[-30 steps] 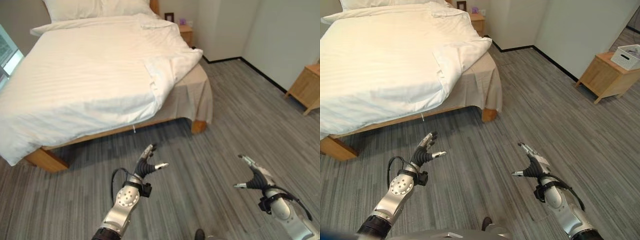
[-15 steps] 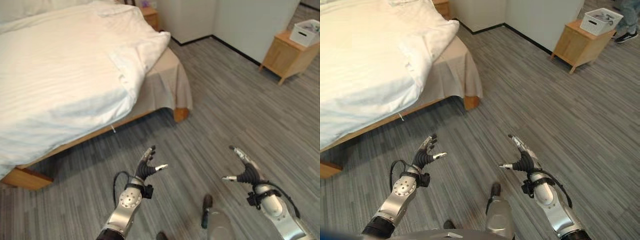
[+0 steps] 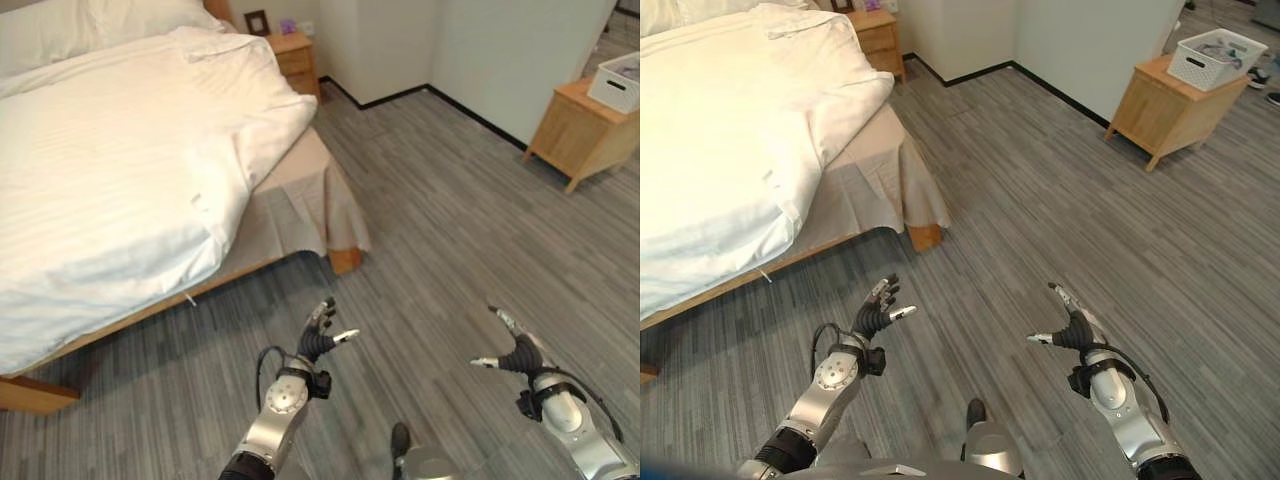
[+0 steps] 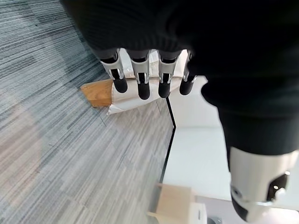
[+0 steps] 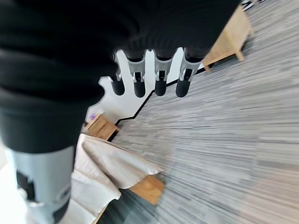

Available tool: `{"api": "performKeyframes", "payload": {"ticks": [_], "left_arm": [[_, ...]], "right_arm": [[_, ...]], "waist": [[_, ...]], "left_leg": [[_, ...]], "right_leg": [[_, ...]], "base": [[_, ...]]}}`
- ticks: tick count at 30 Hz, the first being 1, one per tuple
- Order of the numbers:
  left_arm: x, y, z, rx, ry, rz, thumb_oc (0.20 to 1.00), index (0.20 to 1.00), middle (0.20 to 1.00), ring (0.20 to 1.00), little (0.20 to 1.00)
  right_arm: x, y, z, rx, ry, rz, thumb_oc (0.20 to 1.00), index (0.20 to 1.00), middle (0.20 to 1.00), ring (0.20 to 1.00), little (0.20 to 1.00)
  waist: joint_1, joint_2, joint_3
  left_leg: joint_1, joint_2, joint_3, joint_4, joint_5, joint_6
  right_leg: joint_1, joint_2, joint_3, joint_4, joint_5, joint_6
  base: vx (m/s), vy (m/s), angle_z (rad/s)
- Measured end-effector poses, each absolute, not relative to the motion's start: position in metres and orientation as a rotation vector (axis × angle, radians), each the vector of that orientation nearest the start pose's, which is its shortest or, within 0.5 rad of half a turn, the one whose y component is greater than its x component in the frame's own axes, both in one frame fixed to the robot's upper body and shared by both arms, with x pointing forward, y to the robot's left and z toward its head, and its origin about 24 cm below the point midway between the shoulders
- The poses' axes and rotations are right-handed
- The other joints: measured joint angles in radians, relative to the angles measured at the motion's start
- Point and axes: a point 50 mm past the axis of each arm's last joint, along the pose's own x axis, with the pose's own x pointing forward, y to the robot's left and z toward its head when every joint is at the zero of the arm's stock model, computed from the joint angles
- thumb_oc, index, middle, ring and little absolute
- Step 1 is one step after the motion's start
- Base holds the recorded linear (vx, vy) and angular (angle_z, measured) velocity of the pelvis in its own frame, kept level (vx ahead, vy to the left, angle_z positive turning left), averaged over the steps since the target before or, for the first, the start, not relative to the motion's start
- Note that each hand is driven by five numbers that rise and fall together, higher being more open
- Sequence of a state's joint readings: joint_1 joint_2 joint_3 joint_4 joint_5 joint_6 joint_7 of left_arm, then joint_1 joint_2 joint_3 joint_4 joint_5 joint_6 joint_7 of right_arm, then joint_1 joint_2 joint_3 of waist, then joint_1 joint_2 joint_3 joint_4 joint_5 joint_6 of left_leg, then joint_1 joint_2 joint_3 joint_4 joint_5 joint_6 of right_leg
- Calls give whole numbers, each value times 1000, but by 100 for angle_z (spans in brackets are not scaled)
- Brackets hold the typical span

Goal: Making the bed.

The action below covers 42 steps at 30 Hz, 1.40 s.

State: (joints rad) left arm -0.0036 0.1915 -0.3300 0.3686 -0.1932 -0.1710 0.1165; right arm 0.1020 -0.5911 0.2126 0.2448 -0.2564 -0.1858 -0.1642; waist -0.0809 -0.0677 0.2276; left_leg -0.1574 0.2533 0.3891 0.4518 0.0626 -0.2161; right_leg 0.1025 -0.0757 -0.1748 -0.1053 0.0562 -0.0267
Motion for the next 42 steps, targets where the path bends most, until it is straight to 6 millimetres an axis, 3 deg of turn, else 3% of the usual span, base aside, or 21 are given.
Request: {"api": "performKeyframes", "payload": {"ticks": [1,2,5,10,12,13,15,17,19,21,22,25,28,30,31,32,34,36,39,41,42], "left_arm": [[228,132,-36,52,254,-137,1000,1000,1000,1000,1000],[226,134,-37,53,262,-134,1000,1000,1000,1000,1000],[223,136,-40,58,275,-127,1000,1000,1000,1000,1000],[216,136,-43,40,291,-117,1000,1000,1000,1000,1000],[216,140,-42,59,290,-116,1000,1000,1000,1000,1000],[219,147,-40,75,283,-99,1000,1000,1000,1000,1000],[224,150,-36,90,264,-93,1000,1000,1000,1000,1000],[230,155,-33,120,256,-95,1000,1000,1000,1000,1000],[238,162,-27,139,231,-75,1000,1000,1000,1000,1000],[240,168,-26,139,228,-50,1000,1000,1000,1000,1000],[239,174,-28,144,243,-27,1000,1000,1000,1000,1000],[229,184,-46,149,325,12,1000,1000,1000,1000,1000],[216,194,-61,159,406,47,1000,1000,1000,1000,1000],[205,194,-68,160,436,45,1000,1000,1000,1000,1000],[204,192,-69,151,442,48,1000,1000,1000,1000,1000],[203,183,-71,127,446,36,1000,1000,1000,1000,1000],[204,152,-69,58,425,-29,1000,1000,1000,1000,1000],[210,144,-66,37,406,-42,1000,1000,1000,1000,1000],[222,151,-55,5,351,-6,1000,1000,1000,1000,1000],[223,161,-57,0,362,41,1000,1000,1000,1000,1000],[224,165,-56,-29,361,64,1000,1000,1000,1000,1000]], "right_arm": [[215,-241,-4,-837,156,118,1000,1000,1000,1000,1000],[209,-239,-11,-837,186,138,1000,1000,1000,1000,1000],[202,-237,-24,-832,240,152,1000,1000,1000,1000,1000],[195,-236,-32,-838,293,161,1000,1000,1000,1000,1000],[193,-228,-37,-815,305,174,1000,1000,1000,1000,1000],[196,-215,-38,-797,282,213,1000,1000,1000,1000,1000],[198,-207,-33,-784,247,225,1000,1000,1000,1000,1000],[210,-200,-17,-814,156,237,1000,1000,1000,1000,1000],[226,-199,5,-908,42,243,1000,1000,1000,1000,1000],[239,-195,12,-1008,-9,274,1000,1000,1000,1000,1000],[245,-189,16,-1062,-44,310,1000,1000,1000,1000,1000],[243,-185,8,-1112,-19,363,1000,1000,1000,1000,1000],[241,-181,4,-1094,-3,369,1000,1000,1000,1000,1000],[216,-186,-23,-1051,132,373,1000,1000,1000,1000,1000],[208,-189,-33,-1034,184,363,1000,1000,1000,1000,1000],[200,-196,-43,-1035,255,350,1000,1000,1000,1000,1000],[192,-213,-53,-1058,346,326,1000,1000,1000,1000,1000],[193,-218,-53,-1047,360,306,1000,1000,1000,1000,1000],[200,-219,-51,-956,382,276,1000,1000,1000,1000,1000],[204,-213,-49,-906,362,267,1000,1000,1000,1000,1000],[207,-212,-47,-892,355,262,1000,1000,1000,1000,1000]], "waist": [[2,18,-5],[3,42,-11],[-1,56,-22],[-2,50,-27],[7,26,-70],[12,-4,-83],[9,-12,-84],[3,-9,-83],[-3,-25,-87],[3,-14,-87],[0,-9,-87],[-10,-2,-88],[-22,-2,-91],[-27,-35,-120],[-32,-46,-127],[-29,-12,-128],[-42,60,-122],[-56,77,-122],[-48,52,-108],[-47,48,-96],[-35,37,-72]], "left_leg": [[-7,-1,37,-141,5,6],[19,-21,74,-396,43,56],[22,-12,124,-554,71,89],[98,-7,157,-519,84,110],[142,-49,184,-525,125,167],[166,-97,201,-537,112,209],[182,-121,197,-545,83,233],[231,-134,150,-547,25,256],[258,-179,146,-546,-4,250],[267,-189,141,-551,-35,227],[265,-196,129,-546,-39,222],[287,-190,71,-551,-79,205],[320,-174,71,-552,-97,179],[360,-149,37,-552,-121,139],[378,-131,28,-551,-125,113],[392,-85,23,-551,-127,103],[409,-5,63,-544,-69,111],[407,8,67,-517,-18,85],[393,49,39,-372,26,30],[318,84,-67,-232,66,-23],[253,119,-118,-80,137,-37]], "right_leg": [[13,22,1,-1,-19,14],[36,52,-16,5,-21,6],[93,80,-16,5,-72,17],[197,58,-6,4,-148,64],[224,17,-5,6,-186,107],[217,-28,-6,57,-201,133],[167,-49,-20,198,-192,151],[-15,-125,-23,616,-220,199],[-166,-227,-50,788,-237,208],[-218,-267,-134,563,-236,191],[-223,-263,-151,339,-190,189],[-251,-259,-144,0,31,222],[-303,-264,-121,1,93,230],[-256,-245,-64,2,87,230],[-240,-225,-45,9,160,232],[-221,-187,-39,28,192,224],[-179,-101,-77,27,161,175],[-145,-96,-99,26,145,160],[-89,-81,-100,15,100,155],[-88,-67,-97,56,62,135],[-110,-65,-98,164,-10,94]], "base": [[435,144,-23],[381,121,-14],[301,80,-15],[552,48,-13],[356,38,-10],[329,73,3],[372,80,22],[264,30,23],[402,-158,35],[272,-181,15],[191,-153,33],[289,-210,54],[260,-187,27],[224,-199,69],[132,-150,61],[176,-238,47],[199,-313,31],[109,-364,29],[91,-416,-5],[183,-450,-10],[212,-412,5]]}}
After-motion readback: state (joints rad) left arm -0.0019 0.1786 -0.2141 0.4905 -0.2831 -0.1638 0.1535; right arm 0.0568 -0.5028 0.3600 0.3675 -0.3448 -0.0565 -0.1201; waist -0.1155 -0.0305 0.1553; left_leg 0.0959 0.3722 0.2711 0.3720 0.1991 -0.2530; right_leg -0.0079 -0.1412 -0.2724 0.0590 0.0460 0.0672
